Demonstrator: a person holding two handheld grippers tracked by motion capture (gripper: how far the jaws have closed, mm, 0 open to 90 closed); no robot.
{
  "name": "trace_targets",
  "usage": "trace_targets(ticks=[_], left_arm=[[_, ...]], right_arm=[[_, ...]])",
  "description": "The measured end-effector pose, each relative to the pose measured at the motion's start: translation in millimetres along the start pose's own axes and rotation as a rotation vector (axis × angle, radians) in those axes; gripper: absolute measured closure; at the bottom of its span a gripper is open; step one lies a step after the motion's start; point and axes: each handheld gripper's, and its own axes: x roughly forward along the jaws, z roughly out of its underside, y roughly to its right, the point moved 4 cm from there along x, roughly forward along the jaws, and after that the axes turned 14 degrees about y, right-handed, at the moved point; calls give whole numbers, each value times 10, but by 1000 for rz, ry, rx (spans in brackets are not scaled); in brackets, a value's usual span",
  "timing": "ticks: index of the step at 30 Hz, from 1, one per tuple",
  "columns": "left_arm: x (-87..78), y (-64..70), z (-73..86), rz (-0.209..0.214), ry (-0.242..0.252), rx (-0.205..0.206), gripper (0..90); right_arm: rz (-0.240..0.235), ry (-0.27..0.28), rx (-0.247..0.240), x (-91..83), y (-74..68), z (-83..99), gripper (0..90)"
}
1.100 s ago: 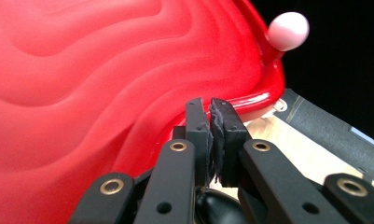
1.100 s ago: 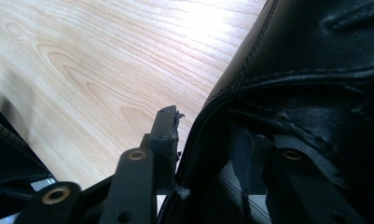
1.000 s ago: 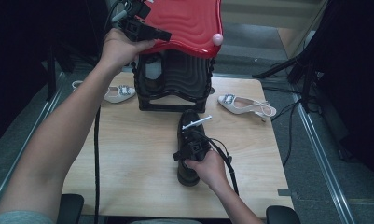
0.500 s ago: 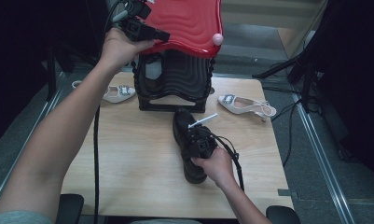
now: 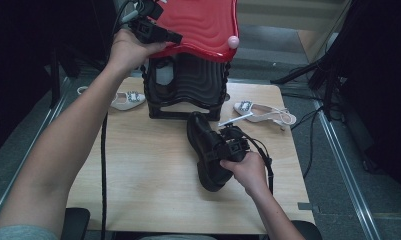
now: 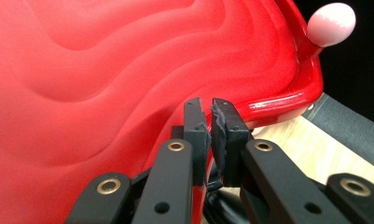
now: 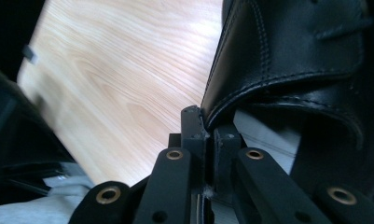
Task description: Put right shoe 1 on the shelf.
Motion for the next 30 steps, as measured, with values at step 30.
trace_targets(ticks=[30], left_arm=[[-21,-72,22,-36,-26,-10,880]], right_arm=[[-94,230,-61,-570,-412,-793,880]])
